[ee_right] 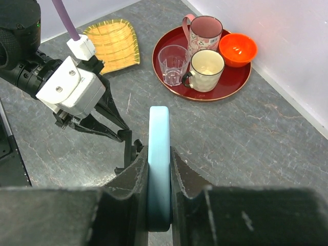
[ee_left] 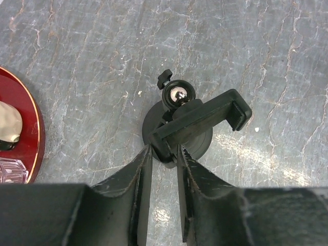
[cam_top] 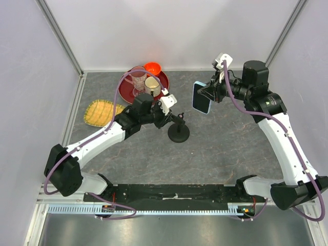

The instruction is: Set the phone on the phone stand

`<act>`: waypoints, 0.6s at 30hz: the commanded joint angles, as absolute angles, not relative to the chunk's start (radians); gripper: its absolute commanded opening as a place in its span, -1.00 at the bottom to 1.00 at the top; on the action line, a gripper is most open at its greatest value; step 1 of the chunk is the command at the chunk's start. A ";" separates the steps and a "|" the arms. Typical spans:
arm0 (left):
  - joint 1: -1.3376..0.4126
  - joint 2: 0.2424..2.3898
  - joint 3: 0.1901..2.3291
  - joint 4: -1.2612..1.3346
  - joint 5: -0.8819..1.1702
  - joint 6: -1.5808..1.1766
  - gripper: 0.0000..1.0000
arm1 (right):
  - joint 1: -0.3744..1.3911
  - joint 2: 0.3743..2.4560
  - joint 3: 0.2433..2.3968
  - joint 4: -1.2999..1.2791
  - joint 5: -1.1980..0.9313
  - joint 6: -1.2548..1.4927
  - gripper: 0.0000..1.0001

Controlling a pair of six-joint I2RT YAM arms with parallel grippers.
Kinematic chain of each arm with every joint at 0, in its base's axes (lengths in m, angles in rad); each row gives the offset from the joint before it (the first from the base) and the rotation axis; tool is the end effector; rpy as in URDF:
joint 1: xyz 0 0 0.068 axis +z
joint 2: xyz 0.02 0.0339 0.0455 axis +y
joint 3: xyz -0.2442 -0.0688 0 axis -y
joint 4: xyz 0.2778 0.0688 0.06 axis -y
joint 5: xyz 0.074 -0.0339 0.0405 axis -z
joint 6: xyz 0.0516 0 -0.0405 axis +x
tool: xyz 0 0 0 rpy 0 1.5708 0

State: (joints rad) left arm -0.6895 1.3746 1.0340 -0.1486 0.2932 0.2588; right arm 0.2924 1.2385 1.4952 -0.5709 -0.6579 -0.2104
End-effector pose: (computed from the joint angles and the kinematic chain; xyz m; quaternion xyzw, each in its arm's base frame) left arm 0.2707 -0.2426 0.2588 0.4541 0.7202 -0.2312 0.4708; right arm 0.2811 0.1176 0.4374 -0.3744 0.6943 0.2839 0.5451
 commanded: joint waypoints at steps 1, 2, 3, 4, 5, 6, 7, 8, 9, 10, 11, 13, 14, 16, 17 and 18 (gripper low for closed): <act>-0.690 1.391 1.035 -0.129 0.307 0.235 -0.41 | 0.298 1.255 1.558 -0.551 -0.627 -0.222 -1.00; -0.690 1.396 1.034 -0.132 0.310 0.236 -0.43 | 0.298 1.255 1.557 -0.548 -0.626 -0.206 -1.00; -0.692 1.399 1.035 -0.133 0.316 0.239 -0.44 | 0.299 1.258 1.555 -0.531 -0.627 -0.192 -1.00; -0.692 1.402 1.038 -0.138 0.316 0.239 -0.43 | 0.298 1.255 1.552 -0.522 -0.633 -0.183 -1.00; -0.692 1.405 1.040 -0.138 0.314 0.238 -0.40 | 0.298 1.255 1.546 -0.512 -0.637 -0.163 -1.00; -0.692 1.405 1.040 -0.137 0.313 0.236 -0.30 | 0.298 1.255 1.543 -0.505 -0.640 -0.161 -1.00; -0.690 1.405 1.039 -0.137 0.311 0.236 -0.28 | 0.298 1.255 1.540 -0.502 -0.643 -0.158 -1.00; -0.690 1.405 1.039 -0.135 0.307 0.238 -0.27 | 0.298 1.252 1.536 -0.500 -0.638 -0.155 -1.00; -0.690 1.407 1.039 -0.132 0.307 0.239 -0.27 | 0.298 1.252 1.531 -0.497 -0.635 -0.156 -1.00; -0.690 1.408 1.039 -0.132 0.307 0.239 -0.28 | 0.298 1.244 1.528 -0.495 -0.632 -0.158 -1.00; -0.690 1.411 1.039 -0.129 0.310 0.241 -0.28 | 0.298 1.241 1.520 -0.491 -0.629 -0.158 -1.00; -0.690 1.422 1.043 -0.130 0.311 0.241 -0.42 | 0.298 1.239 1.514 -0.489 -0.623 -0.152 -1.00; -0.690 1.422 1.043 -0.130 0.310 0.247 -0.50 | 0.299 1.241 1.513 -0.488 -0.623 -0.149 -1.00; -0.687 1.420 1.042 -0.130 0.313 0.255 -0.72 | 0.299 1.239 1.508 -0.491 -0.635 -0.153 -1.00; -0.686 1.422 1.042 -0.130 0.317 0.264 -0.78 | 0.299 1.236 1.500 -0.495 -0.647 -0.164 -1.00; -0.686 1.420 1.040 -0.135 0.327 0.291 -0.88 | 0.298 1.232 1.494 -0.499 -0.658 -0.175 -1.00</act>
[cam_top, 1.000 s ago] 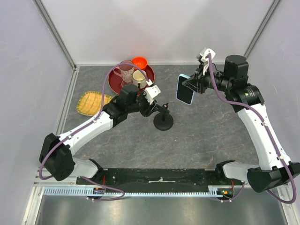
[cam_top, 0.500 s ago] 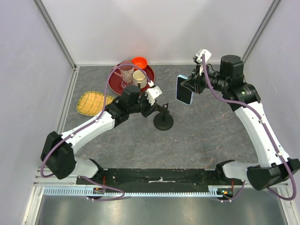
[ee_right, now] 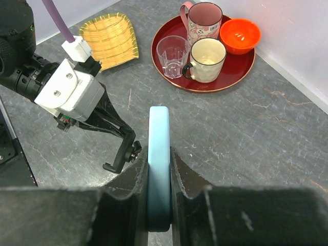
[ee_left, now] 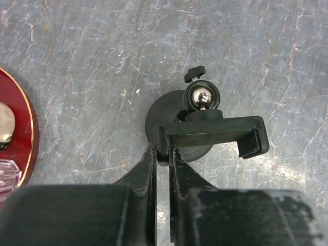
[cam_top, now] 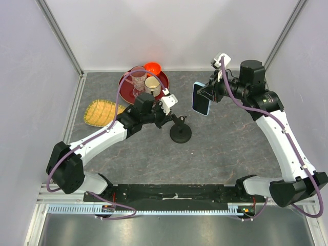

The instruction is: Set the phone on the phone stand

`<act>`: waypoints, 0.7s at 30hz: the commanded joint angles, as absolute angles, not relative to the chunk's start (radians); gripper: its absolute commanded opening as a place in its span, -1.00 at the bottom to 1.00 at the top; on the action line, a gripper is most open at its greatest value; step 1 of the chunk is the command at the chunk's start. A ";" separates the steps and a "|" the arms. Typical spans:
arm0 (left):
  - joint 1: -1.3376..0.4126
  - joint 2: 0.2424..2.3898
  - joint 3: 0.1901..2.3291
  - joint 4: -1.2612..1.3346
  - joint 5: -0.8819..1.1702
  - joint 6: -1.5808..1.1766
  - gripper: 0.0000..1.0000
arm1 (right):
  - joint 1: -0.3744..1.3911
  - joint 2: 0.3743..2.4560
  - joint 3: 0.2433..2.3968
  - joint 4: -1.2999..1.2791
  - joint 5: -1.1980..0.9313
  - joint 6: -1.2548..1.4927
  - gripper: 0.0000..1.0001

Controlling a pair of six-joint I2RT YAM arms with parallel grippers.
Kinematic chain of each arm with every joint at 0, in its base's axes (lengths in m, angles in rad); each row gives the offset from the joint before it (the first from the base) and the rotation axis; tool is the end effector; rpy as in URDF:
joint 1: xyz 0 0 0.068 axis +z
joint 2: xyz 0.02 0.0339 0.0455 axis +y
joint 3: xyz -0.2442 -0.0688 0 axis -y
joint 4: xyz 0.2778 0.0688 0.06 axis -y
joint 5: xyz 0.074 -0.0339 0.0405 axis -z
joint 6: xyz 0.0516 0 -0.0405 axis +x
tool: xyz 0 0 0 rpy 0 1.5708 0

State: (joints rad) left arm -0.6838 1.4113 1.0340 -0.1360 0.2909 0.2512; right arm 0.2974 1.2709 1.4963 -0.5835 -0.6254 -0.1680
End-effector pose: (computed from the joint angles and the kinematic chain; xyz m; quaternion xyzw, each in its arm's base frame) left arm 0.2768 -0.2447 0.2474 0.4503 0.7297 -0.2293 0.4606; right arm 0.2911 0.1208 0.4268 -0.3509 0.7204 0.2873 0.5248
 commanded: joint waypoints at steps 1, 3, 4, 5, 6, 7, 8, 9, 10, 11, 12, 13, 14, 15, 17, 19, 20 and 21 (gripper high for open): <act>-0.686 1.416 1.035 -0.132 0.328 0.307 -0.95 | 0.299 1.220 1.488 -0.505 -0.714 -0.225 -1.00; -0.683 1.410 1.026 -0.121 0.339 0.349 -0.95 | 0.299 1.195 1.451 -0.499 -0.785 -0.279 -1.00; -0.678 1.408 1.019 -0.120 0.351 0.357 -0.95 | 0.299 1.174 1.431 -0.485 -0.863 -0.319 -1.00; -0.672 1.404 1.020 -0.118 0.365 0.363 -0.95 | 0.299 1.167 1.410 -0.482 -0.896 -0.336 -1.00; -0.658 1.405 1.020 -0.117 0.392 0.364 -0.95 | 0.299 1.163 1.408 -0.492 -0.937 -0.357 -1.00; -0.655 1.407 1.025 -0.114 0.402 0.365 -0.95 | 0.299 1.161 1.416 -0.512 -0.983 -0.406 -1.00; -0.650 1.410 1.025 -0.114 0.403 0.371 -0.95 | 0.299 1.160 1.419 -0.549 -0.998 -0.428 -1.00; -0.650 1.413 1.025 -0.112 0.399 0.371 -0.95 | 0.299 1.151 1.422 -0.566 -1.005 -0.448 -1.00; -0.649 1.414 1.025 -0.112 0.396 0.371 -0.95 | 0.299 1.146 1.417 -0.572 -1.015 -0.460 -1.00; -0.649 1.420 1.025 -0.110 0.394 0.373 -0.95 | 0.299 1.140 1.414 -0.572 -1.053 -0.477 -1.00; -0.649 1.422 1.026 -0.109 0.396 0.370 -0.95 | 0.299 1.137 1.410 -0.569 -1.078 -0.480 -1.00; -0.649 1.425 1.026 -0.107 0.396 0.368 -0.95 | 0.299 1.140 1.404 -0.565 -1.112 -0.483 -1.00; -0.649 1.425 1.026 -0.107 0.394 0.367 -0.95 | 0.301 1.144 1.398 -0.563 -1.162 -0.500 -1.00; -0.649 1.425 1.028 -0.106 0.394 0.367 -0.95 | 0.314 1.146 1.388 -0.564 -1.167 -0.518 -1.00; -0.649 1.424 1.028 -0.109 0.394 0.365 -0.95 | 0.350 1.135 1.347 -0.519 -1.154 -0.526 -1.00; -0.649 1.424 1.029 -0.113 0.394 0.364 -0.95 | 0.402 1.123 1.312 -0.480 -1.140 -0.531 -1.00; -0.649 1.425 1.029 -0.120 0.394 0.362 -0.95 | 0.414 1.124 1.301 -0.447 -1.155 -0.538 -1.00; -0.647 1.428 1.034 -0.124 0.397 0.364 -0.95 | 0.446 1.126 1.295 -0.439 -1.164 -0.561 -1.00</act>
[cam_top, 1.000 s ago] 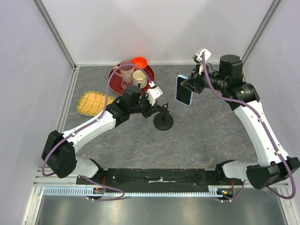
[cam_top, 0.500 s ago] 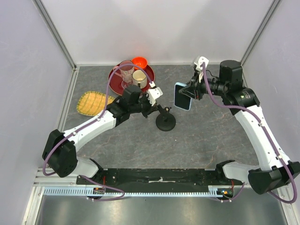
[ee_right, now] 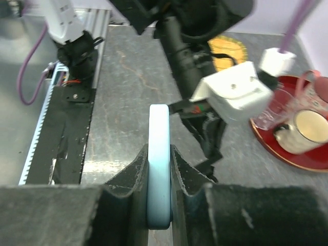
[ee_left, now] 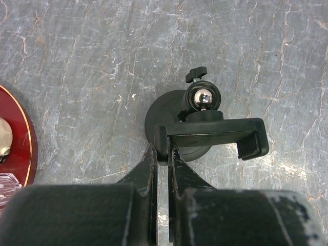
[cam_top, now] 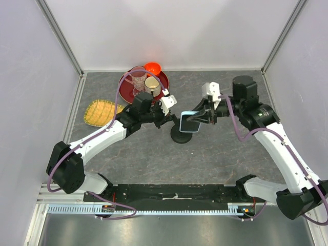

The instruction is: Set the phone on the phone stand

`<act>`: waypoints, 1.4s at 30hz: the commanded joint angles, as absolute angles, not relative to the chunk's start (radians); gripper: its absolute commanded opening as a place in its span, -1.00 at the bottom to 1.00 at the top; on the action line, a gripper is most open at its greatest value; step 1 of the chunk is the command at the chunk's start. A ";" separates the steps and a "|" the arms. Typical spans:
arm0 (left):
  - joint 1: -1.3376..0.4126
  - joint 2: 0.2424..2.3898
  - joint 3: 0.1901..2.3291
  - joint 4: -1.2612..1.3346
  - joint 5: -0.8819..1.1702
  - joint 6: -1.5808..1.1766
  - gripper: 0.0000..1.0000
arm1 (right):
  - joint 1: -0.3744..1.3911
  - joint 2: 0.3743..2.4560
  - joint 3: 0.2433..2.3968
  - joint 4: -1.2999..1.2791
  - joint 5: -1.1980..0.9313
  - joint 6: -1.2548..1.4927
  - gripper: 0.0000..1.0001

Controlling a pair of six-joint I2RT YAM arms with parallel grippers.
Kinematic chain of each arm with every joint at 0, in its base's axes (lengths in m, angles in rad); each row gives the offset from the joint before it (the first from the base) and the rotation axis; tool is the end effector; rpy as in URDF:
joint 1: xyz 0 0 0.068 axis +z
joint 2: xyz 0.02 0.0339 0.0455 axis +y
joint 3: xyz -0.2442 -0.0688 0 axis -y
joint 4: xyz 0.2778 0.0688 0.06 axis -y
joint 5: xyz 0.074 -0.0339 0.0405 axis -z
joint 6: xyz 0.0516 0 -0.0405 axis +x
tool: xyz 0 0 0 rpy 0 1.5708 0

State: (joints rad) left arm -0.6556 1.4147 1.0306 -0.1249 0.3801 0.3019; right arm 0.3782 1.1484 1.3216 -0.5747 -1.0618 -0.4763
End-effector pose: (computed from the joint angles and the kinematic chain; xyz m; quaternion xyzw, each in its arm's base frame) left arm 0.2805 -0.2399 0.2468 0.4750 0.7076 -0.2478 0.4608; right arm 0.2384 0.1432 0.4045 -0.5523 0.5387 0.3984 0.4961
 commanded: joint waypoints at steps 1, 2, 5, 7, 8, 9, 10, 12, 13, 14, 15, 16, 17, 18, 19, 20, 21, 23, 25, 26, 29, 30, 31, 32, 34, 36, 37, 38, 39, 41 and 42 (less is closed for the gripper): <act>-0.647 1.428 1.035 -0.127 0.402 0.362 -0.95 | 0.466 1.129 1.287 -0.424 -1.158 -0.569 -1.00; -0.646 1.431 1.038 -0.135 0.409 0.362 -0.95 | 0.507 1.135 1.282 -0.414 -1.155 -0.575 -1.00; -0.643 1.442 1.054 -0.155 0.425 0.357 -0.95 | 0.569 1.172 1.278 -0.402 -1.161 -0.633 -1.00; -0.640 1.445 1.061 -0.160 0.436 0.351 -0.95 | 0.590 1.204 1.260 -0.362 -1.176 -0.655 -1.00; -0.638 1.445 1.063 -0.161 0.439 0.350 -0.95 | 0.604 1.221 1.250 -0.341 -1.192 -0.660 -1.00; -0.638 1.443 1.065 -0.161 0.442 0.351 -0.95 | 0.612 1.227 1.229 -0.319 -1.201 -0.664 -1.00; -0.637 1.442 1.065 -0.160 0.443 0.350 -0.96 | 0.621 1.232 1.217 -0.243 -1.207 -0.632 -1.00; -0.635 1.439 1.063 -0.160 0.445 0.348 -0.96 | 0.630 1.235 1.178 -0.160 -1.223 -0.597 -1.00; -0.635 1.440 1.065 -0.161 0.449 0.347 -0.95 | 0.635 1.235 1.163 -0.068 -1.224 -0.536 -1.00; -0.634 1.440 1.066 -0.161 0.451 0.347 -0.95 | 0.637 1.241 1.149 -0.028 -1.220 -0.516 -1.00; -0.634 1.440 1.068 -0.161 0.454 0.347 -0.95 | 0.637 1.247 1.135 0.019 -1.215 -0.505 -1.00; -0.634 1.440 1.068 -0.163 0.459 0.342 -0.95 | 0.638 1.255 1.135 0.024 -1.206 -0.505 -1.00; -0.634 1.443 1.069 -0.164 0.459 0.344 -0.95 | 0.638 1.278 1.137 0.026 -1.200 -0.505 -1.00; -0.634 1.445 1.069 -0.164 0.459 0.344 -0.95 | 0.638 1.290 1.141 0.032 -1.201 -0.505 -1.00; -0.634 1.443 1.069 -0.166 0.459 0.342 -0.95 | 0.637 1.301 1.141 0.040 -1.200 -0.505 -1.00; -0.634 1.442 1.071 -0.166 0.459 0.342 -0.95 | 0.640 1.324 1.144 0.051 -1.200 -0.493 -1.00; -0.634 1.440 1.069 -0.167 0.459 0.344 -0.95 | 0.641 1.333 1.144 0.060 -1.198 -0.492 -1.00; -0.634 1.439 1.068 -0.166 0.462 0.344 -0.96 | 0.641 1.351 1.144 0.067 -1.197 -0.495 -1.00; -0.634 1.437 1.066 -0.166 0.465 0.344 -0.95 | 0.641 1.358 1.140 0.074 -1.201 -0.500 -1.00; -0.634 1.437 1.068 -0.164 0.465 0.344 -0.95 | 0.641 1.365 1.141 0.074 -1.203 -0.505 -1.00; -0.634 1.439 1.066 -0.163 0.469 0.342 -0.95 | 0.643 1.382 1.132 0.092 -1.201 -0.509 -1.00; -0.634 1.439 1.066 -0.163 0.469 0.344 -0.95 | 0.640 1.388 1.131 0.091 -1.197 -0.509 -1.00; -0.634 1.436 1.066 -0.163 0.471 0.344 -0.95 | 0.637 1.391 1.128 0.091 -1.192 -0.511 -1.00; -0.634 1.437 1.063 -0.163 0.472 0.344 -0.95 | 0.634 1.394 1.124 0.092 -1.190 -0.514 -1.00; -0.632 1.436 1.063 -0.163 0.472 0.345 -0.95 | 0.621 1.399 1.120 0.092 -1.198 -0.512 -1.00; -0.632 1.434 1.063 -0.163 0.471 0.344 -0.95 | 0.615 1.399 1.114 0.092 -1.200 -0.511 -1.00; -0.630 1.436 1.062 -0.161 0.469 0.344 -0.95 | 0.608 1.399 1.111 0.092 -1.203 -0.509 -1.00; -0.629 1.434 1.062 -0.158 0.468 0.345 -0.95 | 0.603 1.401 1.106 0.091 -1.204 -0.509 -1.00; -0.629 1.434 1.060 -0.156 0.466 0.344 -0.95 | 0.597 1.402 1.100 0.092 -1.206 -0.509 -1.00; -0.626 1.431 1.060 -0.156 0.469 0.342 -0.95 | 0.575 1.405 1.094 0.092 -1.218 -0.509 -1.00; -0.626 1.431 1.060 -0.155 0.471 0.339 -0.95 | 0.568 1.405 1.086 0.094 -1.221 -0.509 -1.00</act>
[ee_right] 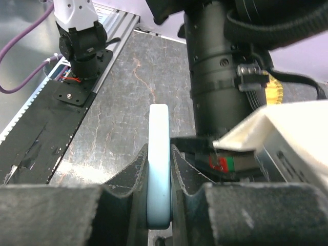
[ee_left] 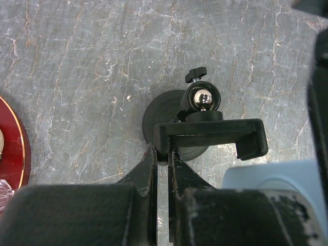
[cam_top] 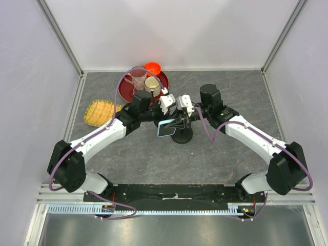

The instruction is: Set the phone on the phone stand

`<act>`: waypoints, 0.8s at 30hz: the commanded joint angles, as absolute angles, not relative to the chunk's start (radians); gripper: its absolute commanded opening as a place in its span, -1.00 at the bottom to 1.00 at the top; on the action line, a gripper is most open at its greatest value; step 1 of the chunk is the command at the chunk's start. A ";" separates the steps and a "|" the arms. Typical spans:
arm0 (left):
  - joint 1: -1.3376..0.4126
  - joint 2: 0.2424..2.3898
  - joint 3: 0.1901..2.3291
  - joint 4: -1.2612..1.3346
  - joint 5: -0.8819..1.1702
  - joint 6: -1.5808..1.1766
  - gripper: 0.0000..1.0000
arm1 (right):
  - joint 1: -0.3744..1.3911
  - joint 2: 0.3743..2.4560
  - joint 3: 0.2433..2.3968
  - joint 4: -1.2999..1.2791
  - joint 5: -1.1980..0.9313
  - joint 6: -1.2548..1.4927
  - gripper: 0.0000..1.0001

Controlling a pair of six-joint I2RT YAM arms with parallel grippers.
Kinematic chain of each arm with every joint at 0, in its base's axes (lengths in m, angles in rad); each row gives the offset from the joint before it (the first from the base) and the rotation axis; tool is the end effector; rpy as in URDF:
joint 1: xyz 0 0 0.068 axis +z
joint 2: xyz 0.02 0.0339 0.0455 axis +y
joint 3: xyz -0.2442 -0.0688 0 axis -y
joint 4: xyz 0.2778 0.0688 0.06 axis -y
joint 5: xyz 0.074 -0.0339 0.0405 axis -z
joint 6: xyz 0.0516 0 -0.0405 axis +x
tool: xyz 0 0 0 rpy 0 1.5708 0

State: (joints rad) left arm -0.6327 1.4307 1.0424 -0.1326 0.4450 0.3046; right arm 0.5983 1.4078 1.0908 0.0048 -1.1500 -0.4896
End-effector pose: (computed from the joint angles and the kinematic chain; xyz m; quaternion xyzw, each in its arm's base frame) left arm 0.2855 -0.2369 0.2457 0.4799 0.7031 -0.2682 0.4511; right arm 0.2656 0.2380 0.2957 -0.6250 0.4149 0.4658 0.4693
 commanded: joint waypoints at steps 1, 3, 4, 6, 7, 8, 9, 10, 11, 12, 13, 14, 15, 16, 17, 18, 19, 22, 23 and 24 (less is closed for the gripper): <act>-0.624 1.430 1.060 -0.155 0.475 0.339 -0.95 | 0.557 1.405 1.082 0.094 -1.223 -0.509 -1.00; -0.624 1.430 1.060 -0.155 0.479 0.339 -0.95 | 0.555 1.408 1.071 0.101 -1.221 -0.508 -1.00; -0.624 1.430 1.061 -0.155 0.482 0.341 -0.95 | 0.552 1.413 1.074 0.103 -1.224 -0.506 -1.00; -0.624 1.433 1.063 -0.158 0.486 0.342 -0.95 | 0.552 1.419 1.074 0.123 -1.233 -0.493 -1.00; -0.624 1.433 1.065 -0.161 0.488 0.342 -0.95 | 0.552 1.425 1.072 0.136 -1.233 -0.483 -1.00; -0.624 1.433 1.065 -0.161 0.489 0.341 -0.95 | 0.554 1.427 1.066 0.149 -1.227 -0.476 -1.00; -0.624 1.430 1.063 -0.163 0.489 0.342 -0.95 | 0.552 1.428 1.063 0.172 -1.223 -0.462 -1.00; -0.623 1.430 1.063 -0.161 0.489 0.342 -0.95 | 0.549 1.431 1.062 0.173 -1.218 -0.462 -1.00; -0.624 1.428 1.063 -0.163 0.491 0.342 -0.95 | 0.548 1.431 1.058 0.178 -1.215 -0.460 -1.00; -0.624 1.428 1.063 -0.161 0.492 0.342 -0.95 | 0.546 1.433 1.058 0.184 -1.213 -0.456 -1.00; -0.624 1.430 1.063 -0.161 0.492 0.341 -0.95 | 0.546 1.431 1.058 0.184 -1.212 -0.456 -1.00; -0.624 1.430 1.063 -0.161 0.492 0.341 -0.95 | 0.545 1.430 1.052 0.189 -1.207 -0.456 -1.00; -0.624 1.430 1.063 -0.163 0.492 0.339 -0.95 | 0.543 1.428 1.048 0.208 -1.206 -0.453 -1.00; -0.624 1.433 1.063 -0.163 0.492 0.341 -0.95 | 0.538 1.428 1.042 0.224 -1.209 -0.434 -1.00; -0.624 1.433 1.062 -0.163 0.492 0.339 -0.95 | 0.535 1.431 1.039 0.233 -1.210 -0.427 -1.00; -0.624 1.431 1.062 -0.163 0.494 0.339 -0.95 | 0.532 1.431 1.039 0.238 -1.212 -0.426 -1.00; -0.624 1.431 1.062 -0.163 0.495 0.339 -0.95 | 0.526 1.436 1.039 0.239 -1.215 -0.423 -1.00; -0.624 1.427 1.058 -0.163 0.497 0.339 -0.95 | 0.520 1.439 1.034 0.252 -1.213 -0.419 -1.00; -0.624 1.425 1.058 -0.161 0.495 0.339 -0.95 | 0.517 1.440 1.031 0.259 -1.212 -0.410 -1.00; -0.624 1.425 1.058 -0.164 0.497 0.337 -0.95 | 0.515 1.440 1.029 0.273 -1.209 -0.403 -1.00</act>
State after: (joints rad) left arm -0.6273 1.4307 1.0424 -0.1333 0.4526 0.3046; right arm 0.5388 1.4410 1.0252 0.1413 -1.1900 -0.4061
